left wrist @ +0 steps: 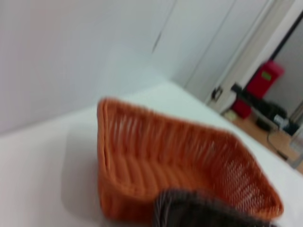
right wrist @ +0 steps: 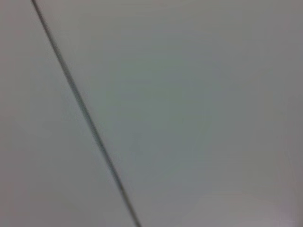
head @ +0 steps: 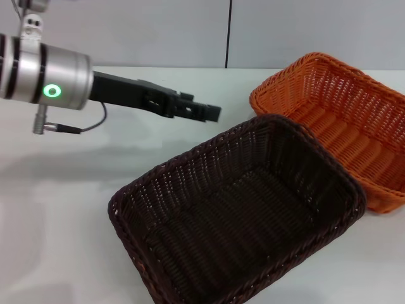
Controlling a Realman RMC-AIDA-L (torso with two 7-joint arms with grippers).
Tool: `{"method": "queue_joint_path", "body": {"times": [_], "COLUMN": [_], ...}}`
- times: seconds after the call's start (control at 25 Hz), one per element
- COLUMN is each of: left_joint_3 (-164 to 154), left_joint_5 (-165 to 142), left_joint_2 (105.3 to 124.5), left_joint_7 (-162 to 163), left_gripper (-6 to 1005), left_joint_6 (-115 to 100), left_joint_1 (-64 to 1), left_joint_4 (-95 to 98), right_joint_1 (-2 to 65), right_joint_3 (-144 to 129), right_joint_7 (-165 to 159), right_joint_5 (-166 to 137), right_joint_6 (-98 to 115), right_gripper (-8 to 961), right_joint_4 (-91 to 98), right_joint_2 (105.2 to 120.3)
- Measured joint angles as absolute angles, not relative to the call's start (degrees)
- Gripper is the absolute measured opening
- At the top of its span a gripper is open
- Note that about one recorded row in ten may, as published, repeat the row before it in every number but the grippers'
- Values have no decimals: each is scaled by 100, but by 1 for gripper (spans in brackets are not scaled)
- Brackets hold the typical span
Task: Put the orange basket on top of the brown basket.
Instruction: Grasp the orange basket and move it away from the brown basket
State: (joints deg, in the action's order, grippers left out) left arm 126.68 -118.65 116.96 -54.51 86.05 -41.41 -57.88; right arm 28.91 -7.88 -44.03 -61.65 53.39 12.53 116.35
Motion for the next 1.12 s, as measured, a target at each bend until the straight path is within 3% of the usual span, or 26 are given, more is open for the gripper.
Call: {"method": "queue_joint_path", "body": {"times": [0.12, 0.24, 0.28, 0.32, 0.48, 0.64, 0.68, 0.72, 0.92, 1.12], "left_joint_3": [12939, 13082, 13115, 13115, 13133, 13199, 13227, 13254, 13273, 13497], "left_joint_5": [-11580, -11326, -11147, -11147, -10672, -10477, -10466, -10439, -10326, -9637], "left_joint_2": [11693, 11687, 11683, 11683, 11703, 11702, 11696, 11691, 11710, 11775], "left_joint_7": [-5766, -5998, -6124, -6124, -6557, -6830, -6870, -6937, -7189, -7999], "left_gripper": [808, 822, 827, 832, 847, 847, 847, 847, 847, 847], "left_joint_6": [8608, 8615, 8613, 8613, 8584, 8564, 8556, 8552, 8532, 8297], "left_joint_1": [-4011, -3884, -3804, -3804, -3604, -3547, -3554, -3573, -3548, -3406], "left_joint_4": [-5764, -5746, -5740, -5740, -5655, -5392, -5322, -5226, -5143, -4831], "right_joint_1": [2726, 2440, 2250, 2250, 2043, 2184, 2415, 2415, 3223, 3668], "right_joint_3": [-1605, -2538, -3030, -3030, -3304, -3067, -2665, -2665, -2120, -2176], "right_joint_7": [-5341, -6462, -7410, -7410, -9527, -11726, -12678, -12678, -14008, -14352], "right_joint_5": [-6169, -6238, -6524, -6524, -7799, -9545, -10568, -10568, -13084, -14212], "right_joint_6": [5356, 5374, 5487, 5487, 6180, 7231, 7934, 7934, 9585, 10253], "right_gripper": [753, 753, 752, 752, 752, 751, 751, 751, 750, 749], "right_joint_4": [1735, 2283, 2692, 2692, 3388, 4012, 4331, 4331, 4563, 4584], "right_joint_2": [11595, 11399, 11188, 11188, 10645, 10110, 9907, 9907, 9457, 9384]}}
